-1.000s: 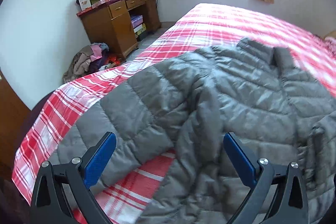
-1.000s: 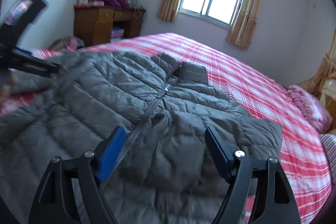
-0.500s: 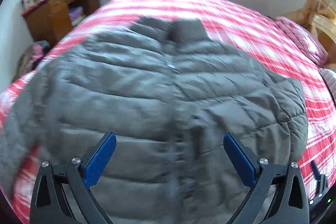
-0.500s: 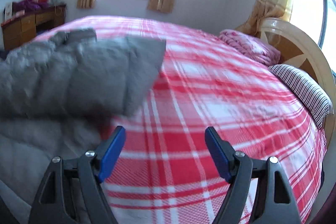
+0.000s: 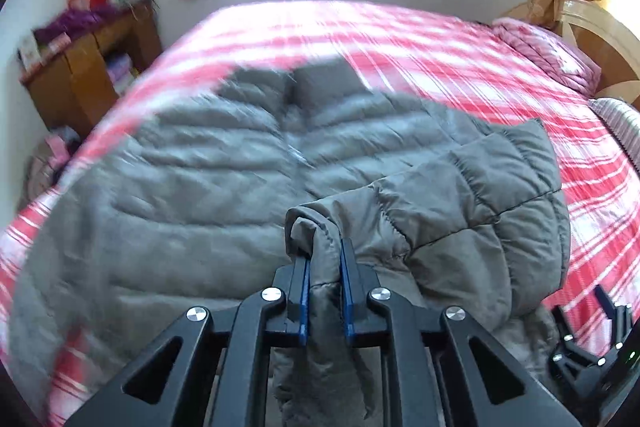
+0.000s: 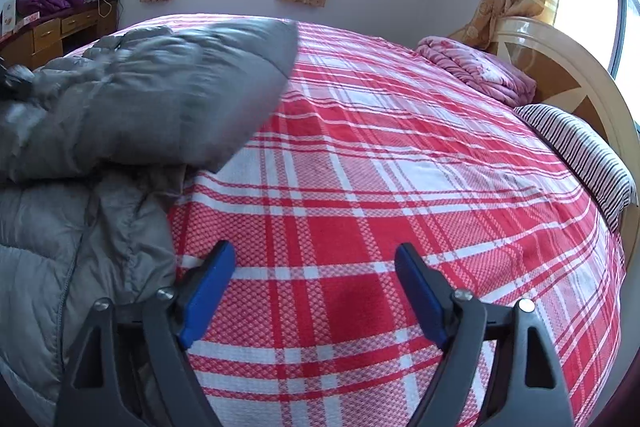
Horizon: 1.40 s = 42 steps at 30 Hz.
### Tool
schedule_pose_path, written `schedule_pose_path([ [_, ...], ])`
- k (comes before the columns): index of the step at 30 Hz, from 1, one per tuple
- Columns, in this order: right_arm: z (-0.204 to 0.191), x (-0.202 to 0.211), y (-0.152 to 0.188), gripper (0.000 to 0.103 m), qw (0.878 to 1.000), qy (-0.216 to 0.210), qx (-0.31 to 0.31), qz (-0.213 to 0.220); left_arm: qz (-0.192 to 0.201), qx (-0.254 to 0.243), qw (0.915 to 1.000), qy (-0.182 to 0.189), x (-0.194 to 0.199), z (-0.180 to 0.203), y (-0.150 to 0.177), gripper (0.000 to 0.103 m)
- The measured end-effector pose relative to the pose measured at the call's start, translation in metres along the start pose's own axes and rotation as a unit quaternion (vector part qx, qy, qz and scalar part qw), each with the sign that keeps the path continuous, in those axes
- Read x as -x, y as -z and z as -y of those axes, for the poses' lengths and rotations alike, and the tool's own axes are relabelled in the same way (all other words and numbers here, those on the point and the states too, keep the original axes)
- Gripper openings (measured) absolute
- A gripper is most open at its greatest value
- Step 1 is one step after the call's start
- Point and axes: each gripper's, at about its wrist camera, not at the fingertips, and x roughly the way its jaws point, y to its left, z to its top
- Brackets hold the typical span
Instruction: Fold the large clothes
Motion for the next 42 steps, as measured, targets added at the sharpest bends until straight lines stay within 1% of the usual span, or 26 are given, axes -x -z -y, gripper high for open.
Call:
schedule_pose_path([
  [2,-0.001,0.001,0.000,0.085,1.000,0.003,0.001,0.001,0.018,0.005,0.9996,-0.020,0.011,-0.023,-0.004,0.011],
  [5,-0.001,0.002,0.000,0.086,1.000,0.005,0.001,0.001,0.029,0.013,0.9982,-0.050,0.016,-0.054,-0.003,0.011],
  [6,0.000,0.001,0.000,0.086,1.000,0.004,0.000,0.001,0.029,0.012,0.9975,-0.063,0.016,-0.063,-0.001,0.011],
  [9,0.001,0.001,0.000,0.086,1.000,0.002,-0.002,0.001,0.019,0.015,0.9966,-0.079,0.010,-0.083,0.007,0.011],
  [12,0.002,-0.001,0.000,0.086,1.000,0.001,-0.003,-0.001,0.010,0.013,0.9951,-0.098,-0.002,-0.090,0.018,0.011],
  [14,0.002,-0.001,0.000,0.087,1.000,0.000,-0.003,-0.001,-0.001,0.010,0.9943,-0.106,-0.014,-0.087,0.025,0.012],
  [16,0.002,-0.001,0.000,0.087,1.000,0.000,-0.003,-0.002,-0.014,0.010,0.9940,-0.108,-0.025,-0.086,0.034,0.014],
  [17,0.002,-0.002,0.000,0.087,1.000,-0.002,-0.004,-0.004,-0.021,0.007,0.9932,-0.114,-0.030,-0.085,0.038,0.018],
  [18,0.004,-0.002,0.000,0.087,1.000,-0.009,-0.007,-0.009,-0.031,0.004,0.9912,-0.128,-0.034,-0.085,0.042,0.027],
  [19,0.008,-0.003,-0.002,0.087,1.000,-0.023,-0.014,-0.015,-0.033,0.005,0.9902,-0.136,-0.034,-0.087,0.044,0.032],
  [20,0.012,-0.003,-0.003,0.087,0.999,-0.041,-0.022,-0.021,-0.029,0.012,0.9893,-0.142,-0.029,-0.091,0.044,0.041],
  [21,0.019,-0.001,-0.006,0.087,0.996,-0.072,-0.033,-0.027,-0.017,0.020,0.9882,-0.151,-0.021,-0.098,0.041,0.053],
  [22,0.025,0.003,-0.008,0.087,0.995,-0.085,-0.041,-0.029,-0.008,0.024,0.9864,-0.162,-0.014,-0.101,0.039,0.060],
  [23,0.030,0.009,-0.010,0.087,0.995,-0.082,-0.042,-0.026,0.013,0.028,0.9826,-0.183,-0.002,-0.106,0.035,0.072],
  [24,0.035,0.018,-0.015,0.087,0.997,-0.073,-0.036,-0.016,0.041,0.032,0.9792,-0.196,0.011,-0.109,0.030,0.076],
  [25,0.038,0.025,-0.020,0.087,0.997,-0.072,-0.030,-0.006,0.062,0.034,0.9771,-0.201,0.020,-0.110,0.024,0.076],
  [27,0.044,0.038,-0.039,0.086,0.997,-0.071,-0.029,0.015,0.084,0.038,0.9754,-0.200,0.031,-0.107,0.014,0.078],
  [28,0.044,0.040,-0.051,0.083,0.997,-0.075,-0.031,0.020,0.087,0.044,0.9758,-0.196,0.034,-0.103,0.009,0.079],
  [29,0.042,0.040,-0.064,0.079,0.996,-0.082,-0.032,0.024,0.089,0.051,0.9767,-0.189,0.034,-0.098,0.005,0.079],
  [31,0.028,0.038,-0.088,0.079,0.995,-0.093,-0.028,0.038,0.089,0.055,0.9786,-0.177,0.026,-0.084,0.000,0.080],
  [32,0.021,0.035,-0.100,0.079,0.994,-0.099,-0.026,0.044,0.087,0.053,0.9786,-0.179,0.019,-0.078,-0.001,0.082],
  [34,-0.004,0.021,-0.122,0.079,0.990,-0.127,-0.027,0.051,0.079,0.050,0.9787,-0.183,-0.001,-0.067,-0.001,0.082],
  [36,-0.027,0.008,-0.133,0.079,0.988,-0.140,-0.020,0.059,0.067,0.050,0.9769,-0.197,-0.028,-0.062,0.002,0.082],
  [38,-0.055,-0.009,-0.138,0.079,0.987,-0.147,0.000,0.059,0.045,0.051,0.9778,-0.198,-0.051,-0.061,0.007,0.082],
  [40,-0.077,-0.023,-0.138,0.079,0.985,-0.164,0.015,0.051,0.019,0.053,0.9776,-0.203,-0.074,-0.064,0.013,0.082],
  [42,-0.097,-0.036,-0.133,0.079,0.982,-0.183,0.028,0.033,0.004,0.049,0.9774,-0.206,-0.089,-0.066,0.018,0.082],
])
